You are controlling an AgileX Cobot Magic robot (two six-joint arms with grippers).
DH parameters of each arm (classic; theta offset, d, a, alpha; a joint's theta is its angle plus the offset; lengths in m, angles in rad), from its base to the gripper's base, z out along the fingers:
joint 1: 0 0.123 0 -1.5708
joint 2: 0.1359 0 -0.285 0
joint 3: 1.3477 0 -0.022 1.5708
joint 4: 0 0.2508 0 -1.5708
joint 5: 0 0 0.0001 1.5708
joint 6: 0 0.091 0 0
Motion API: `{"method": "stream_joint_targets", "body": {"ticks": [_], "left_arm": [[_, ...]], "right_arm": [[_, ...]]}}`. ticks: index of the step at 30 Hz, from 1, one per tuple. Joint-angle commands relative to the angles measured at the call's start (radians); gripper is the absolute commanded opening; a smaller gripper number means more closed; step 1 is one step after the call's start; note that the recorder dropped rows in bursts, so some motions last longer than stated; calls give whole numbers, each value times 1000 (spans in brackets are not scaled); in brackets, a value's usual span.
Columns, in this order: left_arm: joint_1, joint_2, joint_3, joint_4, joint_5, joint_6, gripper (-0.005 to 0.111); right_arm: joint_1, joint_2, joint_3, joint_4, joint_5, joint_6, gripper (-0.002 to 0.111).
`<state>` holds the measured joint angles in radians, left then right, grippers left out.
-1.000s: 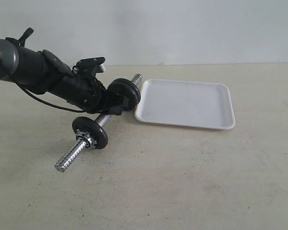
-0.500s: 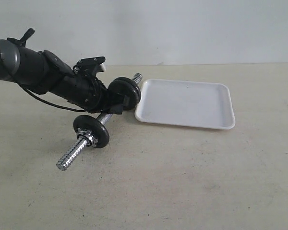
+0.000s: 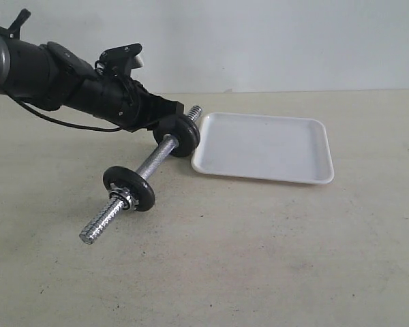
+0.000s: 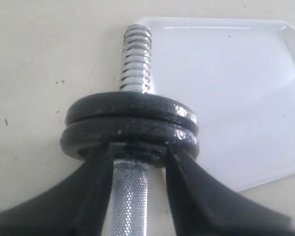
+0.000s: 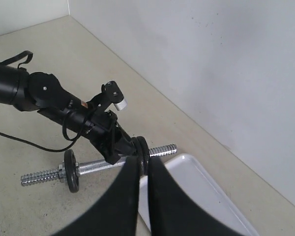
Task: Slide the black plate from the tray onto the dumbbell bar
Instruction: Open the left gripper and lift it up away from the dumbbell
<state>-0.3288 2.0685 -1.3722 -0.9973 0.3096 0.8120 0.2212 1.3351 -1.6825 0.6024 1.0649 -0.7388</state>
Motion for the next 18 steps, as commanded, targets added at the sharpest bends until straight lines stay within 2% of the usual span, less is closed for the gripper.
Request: {"method": "stream_joint_targets", "body": {"ticks": [1,10,18], "left_arm": [[-1,-2,0,-8,-2,3,34],[-1,-24,0,-8,4,3,34],[31,-172,0,14,42,5,34]], "right_arm": [[-3,-11,-5,12,1,4,4],[-3,-11,-5,10,1,4,4],[-3,-11,-5,10,3,12,4]]}}
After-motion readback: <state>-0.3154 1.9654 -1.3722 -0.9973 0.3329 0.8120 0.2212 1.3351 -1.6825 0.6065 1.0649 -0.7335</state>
